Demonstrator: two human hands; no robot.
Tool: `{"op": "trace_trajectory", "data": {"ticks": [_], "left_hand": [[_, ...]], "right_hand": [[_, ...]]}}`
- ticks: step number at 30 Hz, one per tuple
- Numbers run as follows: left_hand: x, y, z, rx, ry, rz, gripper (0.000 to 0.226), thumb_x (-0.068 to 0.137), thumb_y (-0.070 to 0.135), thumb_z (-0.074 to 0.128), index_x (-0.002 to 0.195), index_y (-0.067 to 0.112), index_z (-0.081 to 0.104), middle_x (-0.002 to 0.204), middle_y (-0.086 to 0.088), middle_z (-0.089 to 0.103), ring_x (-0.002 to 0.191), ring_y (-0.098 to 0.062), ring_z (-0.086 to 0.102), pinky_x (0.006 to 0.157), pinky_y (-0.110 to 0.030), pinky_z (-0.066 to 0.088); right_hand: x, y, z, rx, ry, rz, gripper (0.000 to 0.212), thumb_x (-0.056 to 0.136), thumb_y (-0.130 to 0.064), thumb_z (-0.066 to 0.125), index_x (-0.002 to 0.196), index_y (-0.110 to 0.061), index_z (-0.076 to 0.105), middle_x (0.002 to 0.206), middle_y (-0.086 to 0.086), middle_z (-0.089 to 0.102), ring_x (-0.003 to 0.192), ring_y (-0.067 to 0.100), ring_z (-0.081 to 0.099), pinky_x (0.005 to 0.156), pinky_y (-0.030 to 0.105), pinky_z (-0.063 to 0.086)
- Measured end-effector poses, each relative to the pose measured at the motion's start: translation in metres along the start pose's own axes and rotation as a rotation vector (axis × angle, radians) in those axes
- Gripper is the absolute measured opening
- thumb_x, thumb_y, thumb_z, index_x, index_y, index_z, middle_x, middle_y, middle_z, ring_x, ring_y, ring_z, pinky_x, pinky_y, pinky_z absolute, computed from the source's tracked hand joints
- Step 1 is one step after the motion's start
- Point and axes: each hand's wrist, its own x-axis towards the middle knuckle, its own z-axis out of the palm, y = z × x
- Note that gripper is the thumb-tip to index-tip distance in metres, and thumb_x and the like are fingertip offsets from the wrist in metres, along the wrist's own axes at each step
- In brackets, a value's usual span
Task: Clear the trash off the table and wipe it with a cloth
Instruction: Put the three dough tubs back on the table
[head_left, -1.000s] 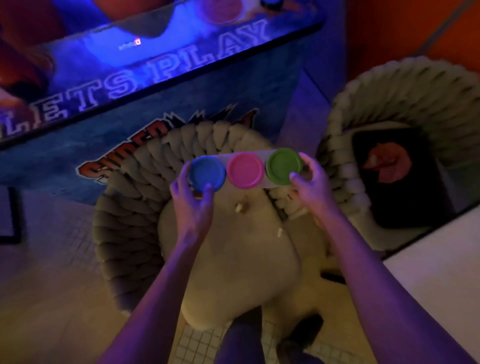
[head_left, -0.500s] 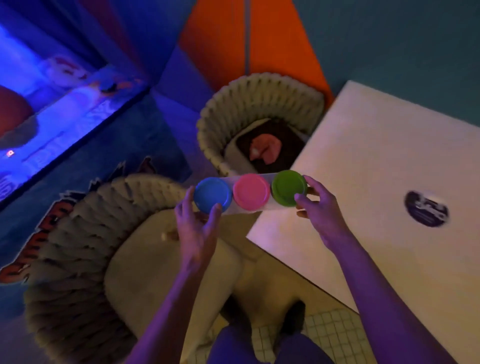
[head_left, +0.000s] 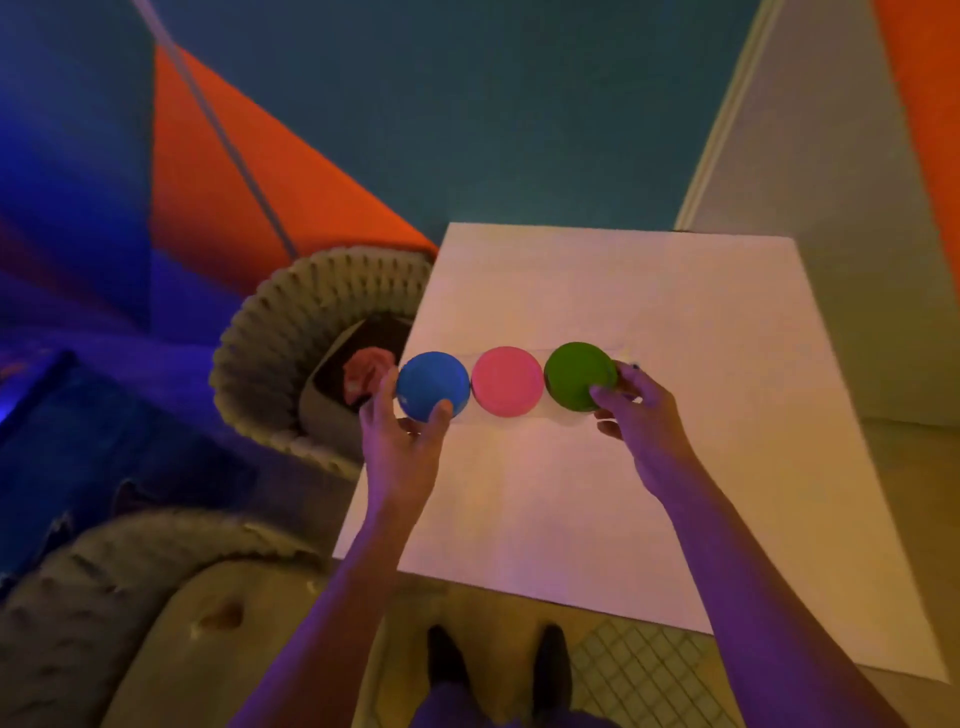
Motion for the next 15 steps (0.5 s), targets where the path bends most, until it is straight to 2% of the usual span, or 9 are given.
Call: {"op": "trace_trajectory", "data": {"ticks": [2, 4, 6, 10, 15], "left_hand": [[0.006, 0.014, 0.019, 0.002, -0.040, 0.038, 0.072, 0.089, 0.028, 0.076, 0.151, 0.018, 0.040, 0.137, 0.002, 0.037, 0.085, 0.011, 0.062, 0.081, -0.025, 0.057], [0.014, 0.028, 0.041, -0.005, -0.083, 0.038, 0.075, 0.088, 0.030, 0.077, 0.151, 0.019, 0.039, 0.136, 0.003, 0.039, 0.084, -0.002, 0.063, 0.079, -0.023, 0.055], [0.024, 0.036, 0.053, -0.007, -0.109, 0.036, 0.077, 0.086, 0.035, 0.078, 0.152, 0.023, 0.038, 0.138, -0.003, 0.043, 0.085, -0.008, 0.063, 0.078, -0.022, 0.051], [0.055, 0.055, 0.087, 0.037, -0.177, 0.071, 0.079, 0.086, 0.039, 0.077, 0.152, 0.025, 0.037, 0.137, -0.003, 0.042, 0.095, -0.012, 0.062, 0.076, -0.021, 0.048], [0.103, 0.066, 0.117, 0.033, -0.215, 0.094, 0.081, 0.084, 0.041, 0.079, 0.152, 0.026, 0.037, 0.141, -0.003, 0.041, 0.112, -0.016, 0.058, 0.092, -0.031, 0.052]], "right_hand": [[0.005, -0.008, -0.019, 0.011, 0.045, -0.010, 0.039, 0.090, -0.008, 0.069, 0.128, -0.015, 0.061, 0.097, -0.001, 0.063, 0.079, 0.018, 0.062, 0.064, 0.029, 0.052], [0.013, -0.016, -0.039, 0.024, 0.086, -0.025, 0.040, 0.089, -0.010, 0.069, 0.128, -0.016, 0.062, 0.107, 0.004, 0.064, 0.077, 0.019, 0.063, 0.063, 0.028, 0.053], [0.019, -0.022, -0.049, 0.024, 0.100, -0.041, 0.037, 0.089, -0.011, 0.069, 0.125, -0.019, 0.063, 0.114, 0.009, 0.064, 0.072, 0.017, 0.062, 0.063, 0.028, 0.053], [0.040, -0.037, -0.068, 0.056, 0.160, -0.056, 0.031, 0.090, -0.014, 0.069, 0.118, -0.025, 0.062, 0.118, 0.009, 0.065, 0.080, 0.018, 0.062, 0.069, 0.032, 0.052], [0.081, -0.054, -0.068, 0.075, 0.216, -0.043, 0.042, 0.090, -0.015, 0.071, 0.129, -0.020, 0.058, 0.122, 0.008, 0.062, 0.082, 0.018, 0.062, 0.069, 0.034, 0.054]]}}
